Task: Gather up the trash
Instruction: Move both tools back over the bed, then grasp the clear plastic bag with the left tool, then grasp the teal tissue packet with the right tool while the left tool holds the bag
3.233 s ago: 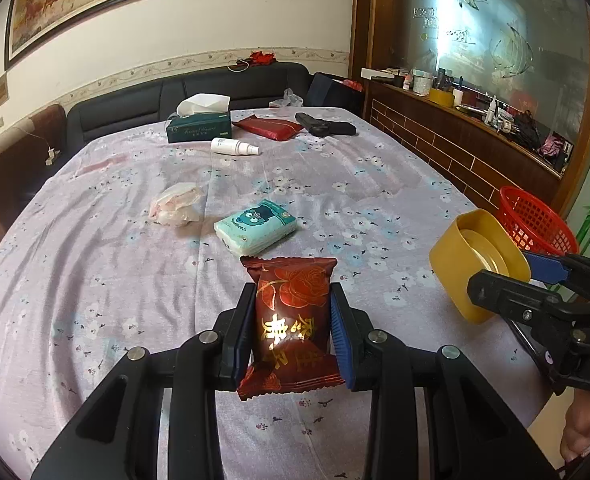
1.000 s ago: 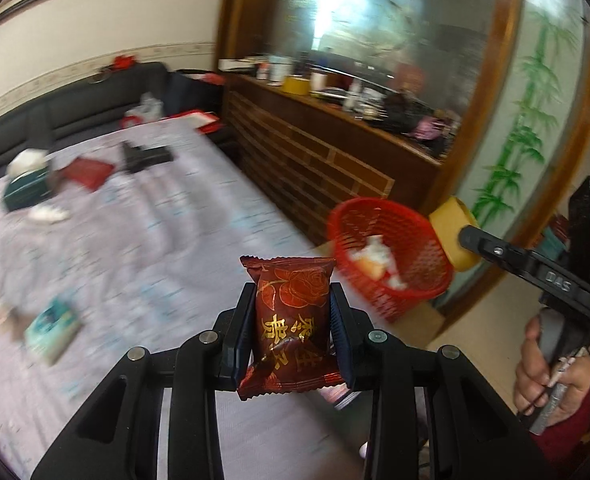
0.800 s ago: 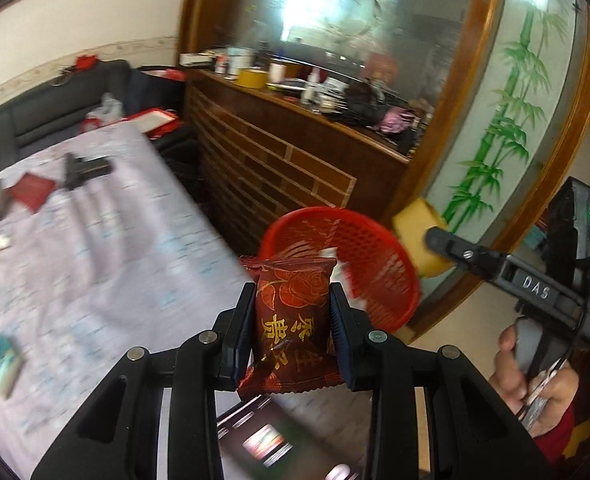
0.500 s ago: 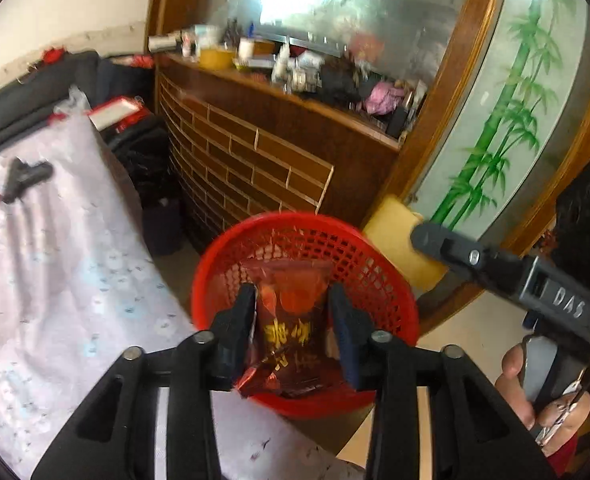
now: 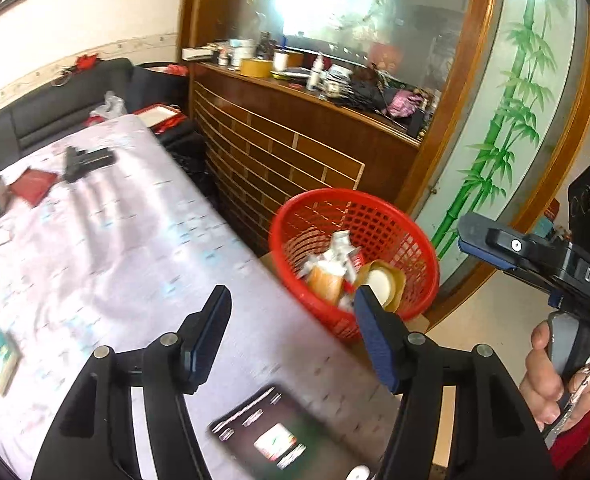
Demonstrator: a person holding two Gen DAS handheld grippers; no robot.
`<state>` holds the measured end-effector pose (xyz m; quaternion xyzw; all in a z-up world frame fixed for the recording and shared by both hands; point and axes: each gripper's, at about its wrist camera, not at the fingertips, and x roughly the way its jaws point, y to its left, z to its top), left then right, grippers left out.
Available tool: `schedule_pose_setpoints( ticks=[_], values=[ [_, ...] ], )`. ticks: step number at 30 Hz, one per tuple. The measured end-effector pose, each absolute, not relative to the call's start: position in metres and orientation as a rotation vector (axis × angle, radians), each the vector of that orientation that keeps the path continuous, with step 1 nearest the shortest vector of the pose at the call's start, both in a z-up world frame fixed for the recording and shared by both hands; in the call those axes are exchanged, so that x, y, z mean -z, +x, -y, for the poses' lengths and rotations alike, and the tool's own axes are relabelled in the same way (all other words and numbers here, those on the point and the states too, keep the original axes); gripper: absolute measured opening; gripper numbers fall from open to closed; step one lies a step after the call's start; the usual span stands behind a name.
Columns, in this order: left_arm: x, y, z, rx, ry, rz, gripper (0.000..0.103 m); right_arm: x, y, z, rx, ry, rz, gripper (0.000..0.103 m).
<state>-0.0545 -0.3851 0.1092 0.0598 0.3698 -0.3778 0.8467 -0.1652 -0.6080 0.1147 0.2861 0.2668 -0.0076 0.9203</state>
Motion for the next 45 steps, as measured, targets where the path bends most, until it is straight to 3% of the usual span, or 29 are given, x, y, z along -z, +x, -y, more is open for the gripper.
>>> schedule_pose_setpoints(
  ticks=[14,22,28,31,35,39,45],
  values=[
    [-0.12,-0.017,0.163,0.399,-0.064,-0.756,0.067,-0.126,-0.126,0.46,-0.186,0.413,-0.649,0.076],
    [-0.098,0.094,0.028,0.114,-0.289,-0.867,0.067,-0.122,-0.107,0.399,-0.271,0.348,-0.705,0.076],
    [-0.054,0.138,0.028,0.088,-0.27,-1.002,0.066,-0.116,-0.101,0.387,-0.27,0.333,-0.736,0.076],
    [-0.037,0.139,0.037,0.075,-0.216,-1.029,0.053,-0.114,-0.098,0.387,-0.265,0.342,-0.748,0.076],
    [-0.013,0.135,0.037,0.092,-0.214,-1.06,0.047,-0.115,-0.088,0.381,-0.271,0.345,-0.762,0.076],
    [-0.013,0.119,0.029,0.083,-0.207,-0.986,0.032,-0.115,-0.075,0.362,-0.285,0.323,-0.781,0.076],
    [-0.039,0.085,0.003,0.055,-0.237,-0.767,0.031,-0.102,-0.028,0.31,-0.331,0.31,-0.87,0.077]
  ],
)
